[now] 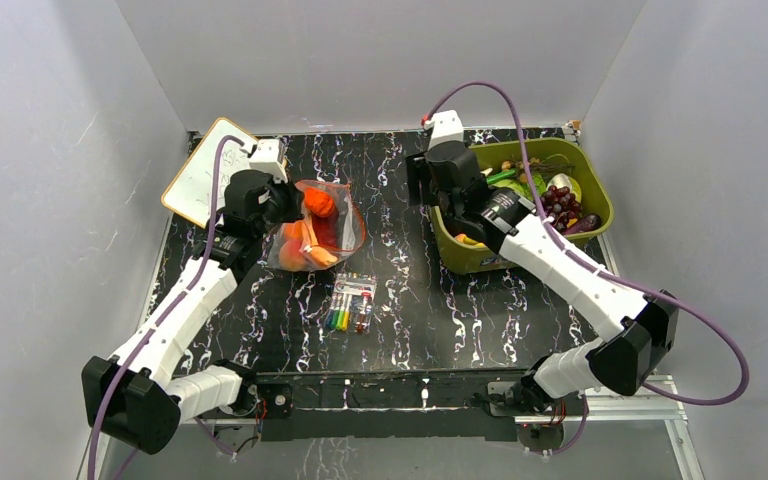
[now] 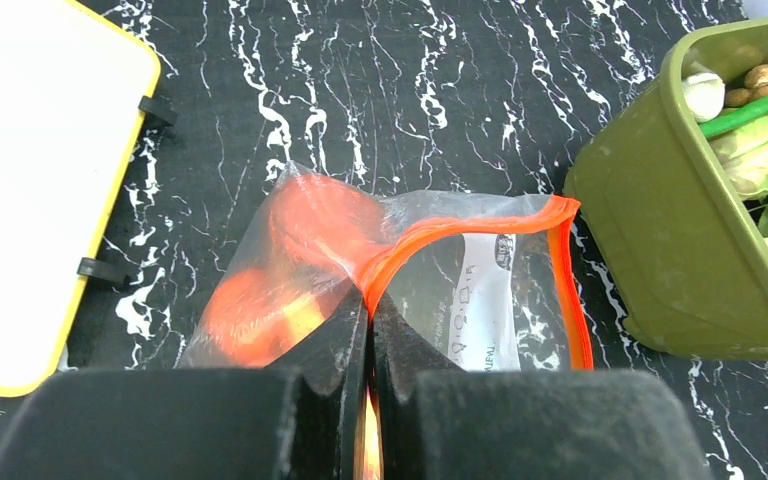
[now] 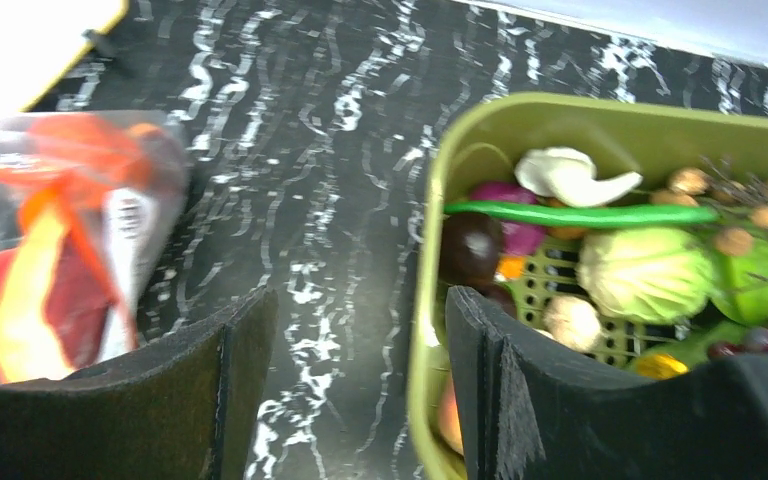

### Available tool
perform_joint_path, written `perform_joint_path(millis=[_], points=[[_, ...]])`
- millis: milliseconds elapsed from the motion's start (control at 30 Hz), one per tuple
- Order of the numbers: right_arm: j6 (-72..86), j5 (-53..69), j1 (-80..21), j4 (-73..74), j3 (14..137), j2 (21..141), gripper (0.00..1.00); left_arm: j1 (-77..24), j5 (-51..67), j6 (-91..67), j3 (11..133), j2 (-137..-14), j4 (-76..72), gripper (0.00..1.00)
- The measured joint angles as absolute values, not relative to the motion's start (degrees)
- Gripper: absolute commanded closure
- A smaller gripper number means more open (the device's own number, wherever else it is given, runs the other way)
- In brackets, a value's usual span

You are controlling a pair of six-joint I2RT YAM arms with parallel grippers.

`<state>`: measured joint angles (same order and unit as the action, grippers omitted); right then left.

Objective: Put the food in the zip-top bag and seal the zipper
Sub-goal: Place the fake vegetable in the zipper food storage bag, then pick up the fake vegetable from the bin.

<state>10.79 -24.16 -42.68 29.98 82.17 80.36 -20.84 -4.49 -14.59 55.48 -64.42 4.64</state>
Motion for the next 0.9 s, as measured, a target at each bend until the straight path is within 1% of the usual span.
perform_joint_path(millis=[167, 333, 533, 700, 900], points=[[10.44, -26.24, -36.95, 29.93, 79.11, 80.77, 0.42, -20.84, -4.78, -13.06, 55.37, -64.38, 4.45, 1.0], [10.87, -26.37, -29.91, 29.43, 76.6, 82.28, 0.54, -20.82, -3.11, -12.99, 51.94, -62.59, 5.02, 1.0], [12.51, -25.5, -22.04, 25.89, 75.09, 85.41, 0.52, -20.84, -1.72, -12.73, 48.31, -58.37, 6.94, 1.0], [6.57, -22.44, -20.64, 21.5, 74.65, 86.96, 0.56, -20.84, -1.21, -12.23, 47.77, -56.1, 7.97, 1.0], [-0.58, -17.8, -17.69, 20.51, 74.7, 91.29, 0.56, -20.84, -0.93, -11.29, 46.48, -54.96, 8.19, 1.0]])
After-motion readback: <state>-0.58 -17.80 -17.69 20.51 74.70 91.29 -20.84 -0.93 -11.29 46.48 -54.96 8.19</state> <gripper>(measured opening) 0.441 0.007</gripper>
